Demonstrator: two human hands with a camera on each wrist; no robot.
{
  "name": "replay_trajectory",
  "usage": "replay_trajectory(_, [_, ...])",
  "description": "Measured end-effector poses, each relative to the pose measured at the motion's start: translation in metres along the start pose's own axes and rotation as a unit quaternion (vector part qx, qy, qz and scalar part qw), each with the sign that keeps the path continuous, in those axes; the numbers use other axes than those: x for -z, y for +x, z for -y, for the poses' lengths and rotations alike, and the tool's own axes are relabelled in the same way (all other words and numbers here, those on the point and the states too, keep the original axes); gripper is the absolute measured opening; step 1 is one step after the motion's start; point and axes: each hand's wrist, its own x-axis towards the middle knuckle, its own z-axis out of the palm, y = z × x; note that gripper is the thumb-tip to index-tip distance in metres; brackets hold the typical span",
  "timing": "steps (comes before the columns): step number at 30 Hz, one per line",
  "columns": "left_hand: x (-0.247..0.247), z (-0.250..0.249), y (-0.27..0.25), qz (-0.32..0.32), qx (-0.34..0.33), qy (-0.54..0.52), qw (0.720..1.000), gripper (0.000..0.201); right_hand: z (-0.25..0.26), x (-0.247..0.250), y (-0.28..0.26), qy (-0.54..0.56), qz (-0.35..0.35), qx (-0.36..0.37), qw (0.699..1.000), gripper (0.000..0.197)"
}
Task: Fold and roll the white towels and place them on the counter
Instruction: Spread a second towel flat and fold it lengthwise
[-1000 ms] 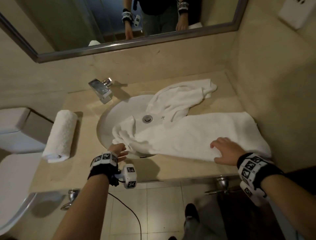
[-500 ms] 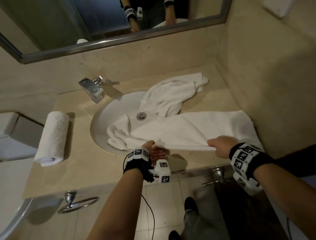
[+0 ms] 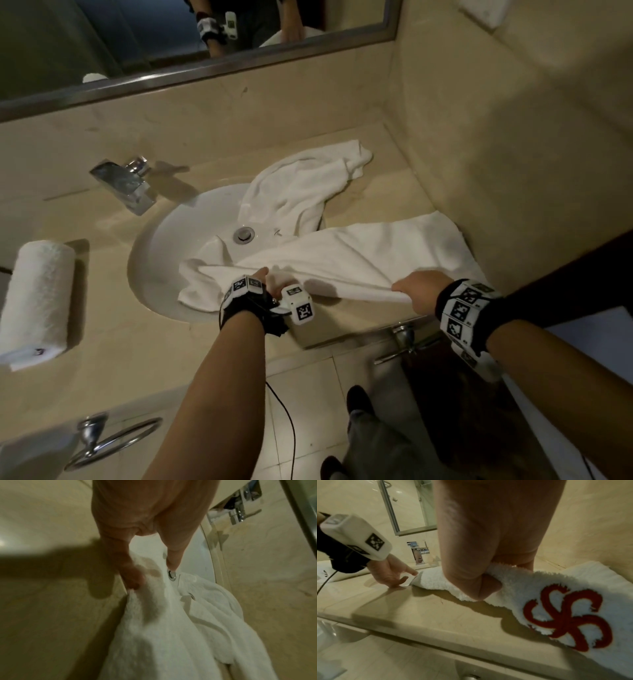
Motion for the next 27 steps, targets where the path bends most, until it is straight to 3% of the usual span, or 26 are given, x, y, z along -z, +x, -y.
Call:
replay_trajectory(3, [0.003, -0.009, 0.005, -0.04, -0.006, 0.088, 0.995, 0.075, -0.001, 0.0, 0.003, -0.007, 0.004, 0.003, 1.0, 0.038])
replay_trajectory(6, [-0.004, -0.018, 0.025, -0.078, 0.011, 0.108, 0.991, 0.059, -0.003, -0.001, 0.006, -0.009, 0.004, -0.001, 1.0, 0.04])
replay_trajectory(11, [-0.011, -0.019, 0.053, -0.038, -0.054, 0.094, 0.993, 0.023, -0.013, -0.002, 0.01, 0.015, 0.0, -0.007, 1.0, 0.034])
replay_trajectory(16, [-0.005, -0.006, 0.059, -0.006, -0.029, 0.219, 0.975, 0.027, -0.021, 0.0, 0.012, 0.014, -0.001, -0.021, 1.0, 0.034])
replay_trajectory(24, [0.035, 0.034, 0.048, -0.063, -0.002, 0.359, 0.931, 0.031, -0.027, 0.002, 0.016, 0.01, 0.0, -0.038, 0.999, 0.036])
replay_trajectory(27, [0.046, 0.05, 0.034, -0.098, 0.027, 0.366, 0.925, 0.025, -0.026, 0.001, 0.017, 0.006, -0.009, -0.046, 0.999, 0.032])
